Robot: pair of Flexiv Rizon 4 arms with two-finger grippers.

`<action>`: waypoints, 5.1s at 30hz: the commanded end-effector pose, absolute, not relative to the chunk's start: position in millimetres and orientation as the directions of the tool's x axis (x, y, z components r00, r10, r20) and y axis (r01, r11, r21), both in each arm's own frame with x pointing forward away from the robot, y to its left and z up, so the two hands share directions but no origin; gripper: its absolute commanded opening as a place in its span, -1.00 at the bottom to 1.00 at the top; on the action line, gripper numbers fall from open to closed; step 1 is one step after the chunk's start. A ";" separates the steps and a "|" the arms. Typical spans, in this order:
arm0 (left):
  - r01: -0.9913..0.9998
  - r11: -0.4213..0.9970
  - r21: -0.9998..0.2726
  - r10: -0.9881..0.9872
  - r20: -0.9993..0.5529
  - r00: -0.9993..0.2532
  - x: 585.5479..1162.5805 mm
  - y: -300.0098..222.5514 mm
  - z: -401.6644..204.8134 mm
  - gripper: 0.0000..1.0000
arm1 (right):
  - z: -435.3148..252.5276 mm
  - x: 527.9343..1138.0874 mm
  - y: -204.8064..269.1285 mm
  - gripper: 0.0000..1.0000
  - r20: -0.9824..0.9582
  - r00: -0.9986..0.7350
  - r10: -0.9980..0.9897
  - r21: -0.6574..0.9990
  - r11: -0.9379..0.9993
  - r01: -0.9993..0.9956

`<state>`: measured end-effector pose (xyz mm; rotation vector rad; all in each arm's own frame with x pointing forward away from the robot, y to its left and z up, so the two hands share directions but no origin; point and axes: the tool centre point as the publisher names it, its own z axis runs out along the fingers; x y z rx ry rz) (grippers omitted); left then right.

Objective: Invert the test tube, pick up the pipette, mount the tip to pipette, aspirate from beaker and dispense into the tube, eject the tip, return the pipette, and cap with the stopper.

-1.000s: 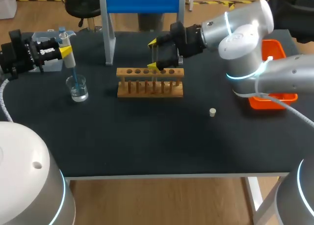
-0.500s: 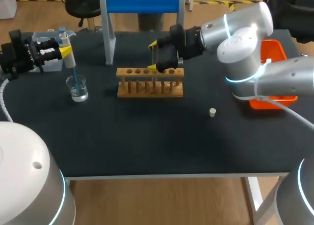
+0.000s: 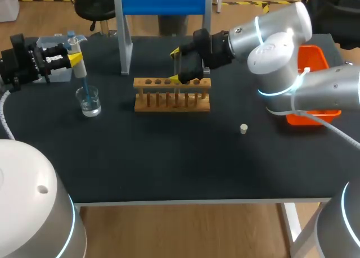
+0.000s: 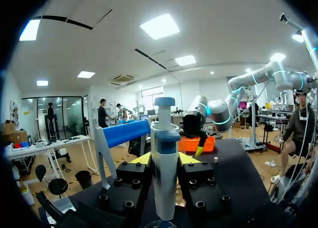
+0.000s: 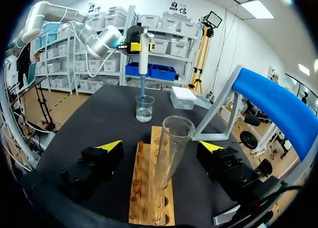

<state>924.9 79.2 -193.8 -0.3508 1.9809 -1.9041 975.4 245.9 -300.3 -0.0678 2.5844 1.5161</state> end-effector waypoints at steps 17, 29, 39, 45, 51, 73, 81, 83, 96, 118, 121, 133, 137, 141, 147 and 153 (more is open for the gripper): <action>0.076 0.057 -0.995 -0.427 -0.093 -0.899 924.6 78.5 -193.7 -1.00 | -298.7 973.8 248.1 1.00 -0.151 -0.988 0.028 0.860 0.496 -0.117; 0.076 0.057 -0.995 -0.427 -0.093 -0.899 924.6 78.5 -193.7 -1.00 | -297.8 974.0 248.5 1.00 -0.151 -0.988 0.027 0.861 0.494 -0.118; 0.076 0.057 -0.995 -0.427 -0.093 -0.899 924.6 78.5 -193.7 -1.00 | -297.8 974.0 248.5 1.00 -0.151 -0.988 0.027 0.861 0.494 -0.118; 0.078 0.057 -0.995 -0.426 -0.095 -0.900 923.4 77.6 -191.8 -1.00 | -297.8 974.0 248.5 1.00 -0.151 -0.988 0.027 0.861 0.494 -0.118; 0.071 0.075 -0.995 -0.430 -0.097 -0.898 919.9 73.9 -182.1 -1.00 | -297.8 974.0 248.5 1.00 -0.151 -0.988 0.027 0.861 0.494 -0.118; 0.052 0.123 -0.991 -0.451 -0.103 -0.886 914.0 59.4 -120.1 -1.00 | -297.8 974.0 248.5 1.00 -0.151 -0.988 0.027 0.861 0.494 -0.118; 0.081 0.095 -0.992 -0.433 -0.114 -0.894 911.0 39.9 -82.6 -1.00 | -297.8 974.0 248.5 1.00 -0.151 -0.988 0.027 0.861 0.494 -0.118; 0.099 0.081 -0.992 -0.416 -0.124 -0.901 910.3 31.3 -70.2 -1.00 | -297.8 974.0 248.5 1.00 -0.151 -0.988 0.027 0.861 0.494 -0.118; 0.105 0.027 -0.994 -0.266 -0.108 -0.958 916.7 -33.9 -10.9 -1.00 | -297.8 974.0 248.5 1.00 -0.151 -0.988 0.027 0.861 0.494 -0.118; 0.039 -0.059 -0.997 -0.002 -0.039 -0.999 955.5 -129.8 27.0 -1.00 | -297.8 974.0 248.5 1.00 -0.151 -0.988 0.027 0.861 0.494 -0.118; 0.024 -0.061 -0.998 0.025 -0.026 -0.999 956.8 -141.0 25.8 -1.00 | -297.8 974.0 248.5 1.00 -0.151 -0.988 0.027 0.861 0.494 -0.118; -0.035 -0.050 -0.998 0.110 0.030 -0.993 955.8 -174.0 17.7 -1.00 | -297.8 974.0 248.5 1.00 -0.151 -0.988 0.027 0.861 0.494 -0.118; -0.040 -0.043 -0.998 0.110 0.035 -0.993 955.0 -175.1 17.4 -1.00 | -297.8 974.0 248.5 1.00 -0.151 -0.988 0.027 0.861 0.494 -0.118; -0.040 -0.043 -0.998 0.110 0.035 -0.993 955.0 -175.1 17.4 -1.00 | -297.8 974.0 248.5 1.00 -0.151 -0.988 0.027 0.861 0.494 -0.118; -0.040 -0.043 -0.998 0.110 0.035 -0.993 955.0 -175.1 17.4 -1.00 | -297.8 974.0 248.5 1.00 -0.151 -0.988 0.027 0.861 0.494 -0.118; -0.040 -0.043 -0.998 0.110 0.035 -0.993 955.0 -175.1 17.4 -1.00 | -297.8 974.0 248.5 1.00 -0.151 -0.988 0.027 0.861 0.494 -0.118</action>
